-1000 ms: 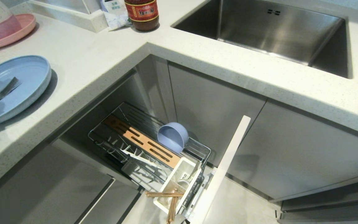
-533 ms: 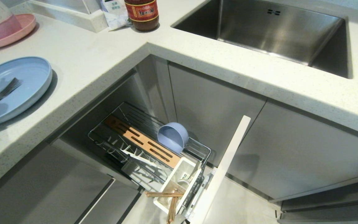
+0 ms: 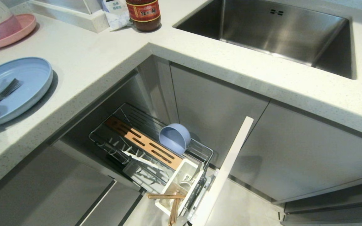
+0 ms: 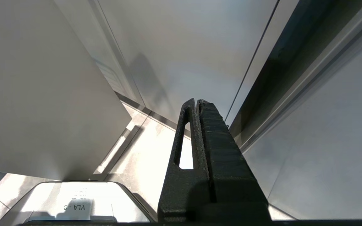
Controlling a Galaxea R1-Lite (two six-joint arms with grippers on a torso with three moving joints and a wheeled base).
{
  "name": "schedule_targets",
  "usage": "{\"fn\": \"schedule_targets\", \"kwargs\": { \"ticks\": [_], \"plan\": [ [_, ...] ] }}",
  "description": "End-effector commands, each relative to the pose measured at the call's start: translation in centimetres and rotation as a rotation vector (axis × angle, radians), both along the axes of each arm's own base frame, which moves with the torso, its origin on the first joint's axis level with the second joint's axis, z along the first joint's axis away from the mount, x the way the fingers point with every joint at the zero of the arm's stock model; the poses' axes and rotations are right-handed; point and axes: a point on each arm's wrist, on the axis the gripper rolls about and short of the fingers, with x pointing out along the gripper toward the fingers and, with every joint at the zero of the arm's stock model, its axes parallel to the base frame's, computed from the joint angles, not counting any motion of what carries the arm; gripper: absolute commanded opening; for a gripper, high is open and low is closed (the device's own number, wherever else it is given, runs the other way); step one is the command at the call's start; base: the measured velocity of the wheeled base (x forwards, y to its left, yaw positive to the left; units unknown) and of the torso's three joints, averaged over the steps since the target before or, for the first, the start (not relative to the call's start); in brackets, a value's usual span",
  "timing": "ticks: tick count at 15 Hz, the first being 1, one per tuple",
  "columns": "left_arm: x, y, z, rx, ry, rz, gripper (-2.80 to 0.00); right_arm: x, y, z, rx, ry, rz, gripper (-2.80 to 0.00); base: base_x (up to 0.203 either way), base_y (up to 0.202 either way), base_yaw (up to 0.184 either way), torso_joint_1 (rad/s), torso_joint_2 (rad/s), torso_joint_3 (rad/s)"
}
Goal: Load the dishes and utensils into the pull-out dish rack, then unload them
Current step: Pick up the fork and place it in the cupboard
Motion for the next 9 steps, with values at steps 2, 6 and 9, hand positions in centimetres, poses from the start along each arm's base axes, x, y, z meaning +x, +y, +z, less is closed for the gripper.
{"fn": "schedule_targets", "kwargs": {
  "ticks": [2,6,9],
  "plan": [
    [-0.05,-0.04,-0.02,-0.001,0.000,-0.005,0.00,-0.02,0.00,-0.05,0.000,-0.003,0.000,-2.80,0.000,0.000,0.000,0.000,0.00,0.000],
    [-0.07,-0.02,-0.02,-0.001,0.000,-0.003,-2.80,-0.02,0.00,-0.05,0.000,-0.003,0.000,-2.80,0.000,0.000,0.000,0.000,0.00,0.000],
    [-0.05,0.00,0.04,0.003,-0.005,-0.003,-2.80,-0.02,0.00,-0.05,0.000,-0.003,0.000,-2.80,0.000,0.000,0.000,0.000,0.00,0.000]
  ]
}}
